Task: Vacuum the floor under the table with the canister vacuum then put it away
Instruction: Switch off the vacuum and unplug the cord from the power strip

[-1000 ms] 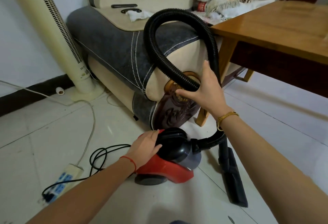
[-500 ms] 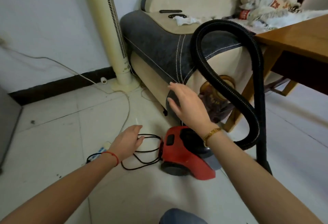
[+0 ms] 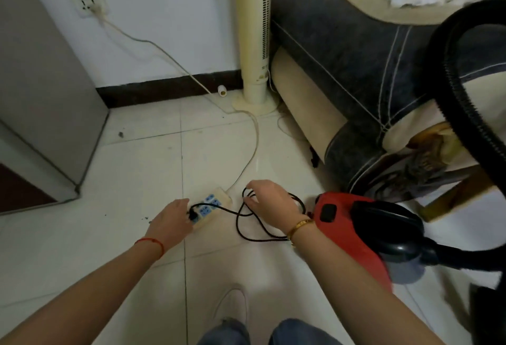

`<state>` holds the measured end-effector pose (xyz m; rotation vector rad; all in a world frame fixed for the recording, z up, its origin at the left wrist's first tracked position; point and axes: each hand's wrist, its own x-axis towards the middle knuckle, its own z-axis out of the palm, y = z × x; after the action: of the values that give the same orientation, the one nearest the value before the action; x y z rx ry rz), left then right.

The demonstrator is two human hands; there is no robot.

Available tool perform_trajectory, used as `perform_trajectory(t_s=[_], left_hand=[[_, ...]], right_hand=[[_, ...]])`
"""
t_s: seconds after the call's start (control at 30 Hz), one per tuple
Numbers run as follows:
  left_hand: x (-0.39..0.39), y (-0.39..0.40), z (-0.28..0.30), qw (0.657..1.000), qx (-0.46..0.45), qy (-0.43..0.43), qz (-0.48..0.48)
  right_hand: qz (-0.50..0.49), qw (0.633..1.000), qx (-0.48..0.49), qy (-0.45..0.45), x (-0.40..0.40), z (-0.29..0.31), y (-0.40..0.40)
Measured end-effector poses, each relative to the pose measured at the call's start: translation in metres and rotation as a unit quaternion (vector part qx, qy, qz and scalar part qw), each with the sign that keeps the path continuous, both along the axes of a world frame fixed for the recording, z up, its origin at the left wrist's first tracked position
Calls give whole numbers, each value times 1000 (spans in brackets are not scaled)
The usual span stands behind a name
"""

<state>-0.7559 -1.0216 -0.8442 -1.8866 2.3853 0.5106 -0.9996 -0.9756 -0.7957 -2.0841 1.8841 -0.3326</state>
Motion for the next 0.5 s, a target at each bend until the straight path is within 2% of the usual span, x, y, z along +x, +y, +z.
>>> perform_trajectory(t_s=[0.17,0.5], left_hand=[[26,-24,-45,999,41,8,32],[30,-74,-125,994,74,33,74]], right_hand=[[48,997,67,10,39,-39,-49],[99,985,135,47,95,-117,-127]])
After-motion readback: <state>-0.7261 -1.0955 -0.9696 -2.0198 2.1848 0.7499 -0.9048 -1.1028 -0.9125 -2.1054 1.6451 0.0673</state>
